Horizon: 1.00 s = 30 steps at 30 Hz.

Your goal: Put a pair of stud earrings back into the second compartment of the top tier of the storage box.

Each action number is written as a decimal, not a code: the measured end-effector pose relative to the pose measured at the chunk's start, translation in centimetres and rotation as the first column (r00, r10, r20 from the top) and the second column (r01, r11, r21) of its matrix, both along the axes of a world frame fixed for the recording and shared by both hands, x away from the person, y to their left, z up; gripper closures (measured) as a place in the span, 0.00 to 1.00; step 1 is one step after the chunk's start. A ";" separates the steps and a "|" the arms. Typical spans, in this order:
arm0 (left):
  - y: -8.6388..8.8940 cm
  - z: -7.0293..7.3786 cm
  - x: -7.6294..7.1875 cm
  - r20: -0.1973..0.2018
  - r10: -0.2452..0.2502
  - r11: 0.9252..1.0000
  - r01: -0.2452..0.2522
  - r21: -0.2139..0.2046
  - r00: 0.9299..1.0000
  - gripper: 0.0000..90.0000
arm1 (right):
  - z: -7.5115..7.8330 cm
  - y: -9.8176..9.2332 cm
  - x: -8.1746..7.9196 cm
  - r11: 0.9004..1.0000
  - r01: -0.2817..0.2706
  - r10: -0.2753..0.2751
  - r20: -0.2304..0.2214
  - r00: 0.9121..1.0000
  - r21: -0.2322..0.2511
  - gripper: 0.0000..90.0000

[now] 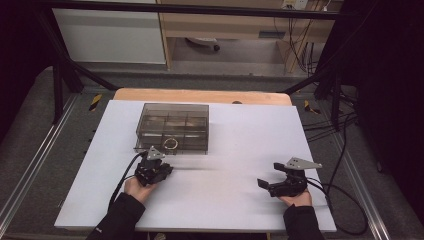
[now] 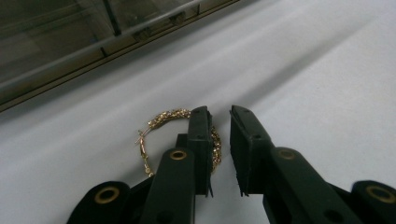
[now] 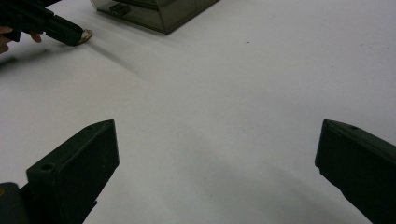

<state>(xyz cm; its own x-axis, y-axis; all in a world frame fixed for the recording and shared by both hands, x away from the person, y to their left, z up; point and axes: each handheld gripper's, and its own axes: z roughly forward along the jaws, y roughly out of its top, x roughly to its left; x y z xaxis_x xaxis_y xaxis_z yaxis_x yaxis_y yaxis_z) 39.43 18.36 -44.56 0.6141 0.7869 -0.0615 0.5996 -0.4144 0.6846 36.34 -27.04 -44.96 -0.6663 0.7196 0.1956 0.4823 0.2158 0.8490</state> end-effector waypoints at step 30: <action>-0.1 0.0 0.0 0.004 0.007 1.000 -0.007 0.018 1.000 0.94 | 0.0 0.0 0.0 1.000 0.000 0.000 0.000 1.000 0.001 0.01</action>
<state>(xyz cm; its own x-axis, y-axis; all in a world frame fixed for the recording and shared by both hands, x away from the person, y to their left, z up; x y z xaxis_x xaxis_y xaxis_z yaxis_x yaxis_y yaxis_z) 39.44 18.27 -44.56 0.6088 0.7920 -0.0447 0.5999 -0.4228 0.6792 36.35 -27.04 -44.96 -0.6662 0.7194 0.1965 0.4825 0.2149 0.8492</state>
